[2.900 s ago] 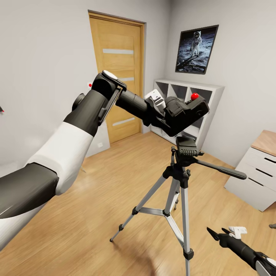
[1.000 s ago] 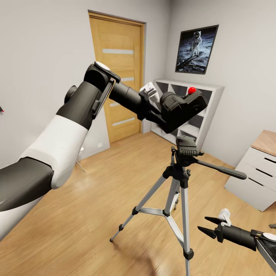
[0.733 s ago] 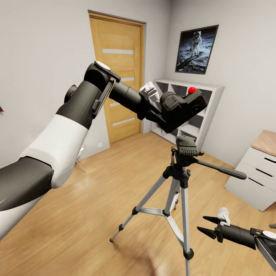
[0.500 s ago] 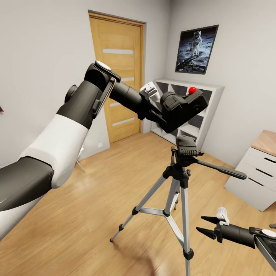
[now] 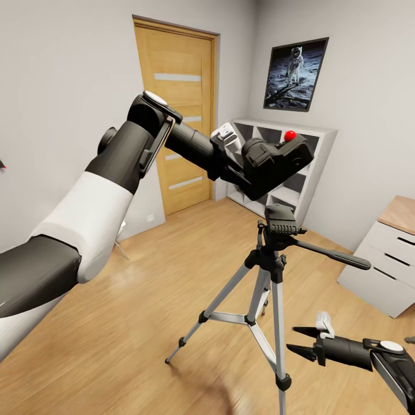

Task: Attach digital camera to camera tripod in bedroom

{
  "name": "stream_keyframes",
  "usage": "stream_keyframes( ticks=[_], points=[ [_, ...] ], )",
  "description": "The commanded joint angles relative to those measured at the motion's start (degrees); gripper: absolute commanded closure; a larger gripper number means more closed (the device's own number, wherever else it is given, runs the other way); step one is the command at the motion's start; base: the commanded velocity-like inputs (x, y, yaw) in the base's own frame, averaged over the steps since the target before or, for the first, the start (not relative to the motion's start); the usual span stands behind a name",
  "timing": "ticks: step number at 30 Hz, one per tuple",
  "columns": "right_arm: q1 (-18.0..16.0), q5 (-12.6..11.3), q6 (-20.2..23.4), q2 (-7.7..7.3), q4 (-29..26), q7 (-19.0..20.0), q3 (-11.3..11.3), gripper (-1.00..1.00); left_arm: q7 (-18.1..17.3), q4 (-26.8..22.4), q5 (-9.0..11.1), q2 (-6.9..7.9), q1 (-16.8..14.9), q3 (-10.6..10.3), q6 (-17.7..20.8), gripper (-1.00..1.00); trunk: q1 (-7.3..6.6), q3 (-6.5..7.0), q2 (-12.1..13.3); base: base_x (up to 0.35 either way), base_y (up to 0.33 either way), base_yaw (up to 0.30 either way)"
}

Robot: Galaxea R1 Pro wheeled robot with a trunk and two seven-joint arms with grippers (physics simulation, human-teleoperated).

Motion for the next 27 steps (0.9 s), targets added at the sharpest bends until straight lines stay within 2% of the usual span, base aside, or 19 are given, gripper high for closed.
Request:
stream_keyframes(
  ticks=[1,3,7,14,16,18,22,27],
  points=[
    [-0.1,-0.6,0.7,-0.05,0.0,0.0,0.4,-1.00,-0.5,0.0,-0.6,-0.04,-0.1,0.0,0.6,1.00,0.03,-0.11,-0.1,0.000,0.000,0.000],
    [-0.5,-0.6,0.9,0.19,0.1,-0.1,0.8,-1.00,-0.5,0.2,-0.4,-0.16,-0.1,-1.7,0.5,1.00,0.03,-0.11,-0.1,0.000,0.000,0.000],
    [-1.3,-0.6,1.0,0.72,0.1,-0.2,0.9,-1.00,-0.5,0.4,-0.3,0.01,-0.1,-3.6,0.5,1.00,0.03,-0.11,-0.1,0.000,0.000,0.000],
    [-2.1,-0.4,1.1,1.98,0.1,-0.1,1.1,-1.00,-0.5,0.4,-0.3,0.13,-0.2,-4.2,0.5,1.00,0.03,-0.11,-0.1,0.000,0.000,0.000],
    [-2.2,0.3,1.5,2.27,0.1,-0.1,1.1,-1.00,-0.5,0.4,-0.3,0.12,-0.2,-4.2,0.5,1.00,0.03,-0.11,-0.1,0.000,0.000,0.000],
    [-2.4,2.8,2.9,2.59,0.1,-0.2,1.0,-1.00,-0.5,0.4,-0.3,0.12,-0.3,-4.3,0.5,1.00,0.03,-0.11,-0.1,0.000,0.000,0.000],
    [-2.7,4.3,4.2,3.32,0.1,-0.3,1.0,-1.00,-0.5,0.4,-0.2,0.17,-0.3,-4.3,0.5,1.00,0.03,-0.11,-0.1,0.000,0.000,0.000],
    [-3.0,4.9,4.7,4.55,0.1,-0.2,1.0,-1.00,-0.5,0.4,-0.2,0.20,-0.3,-4.3,0.5,1.00,0.03,-0.11,-0.1,0.000,0.000,0.000]
  ],
)
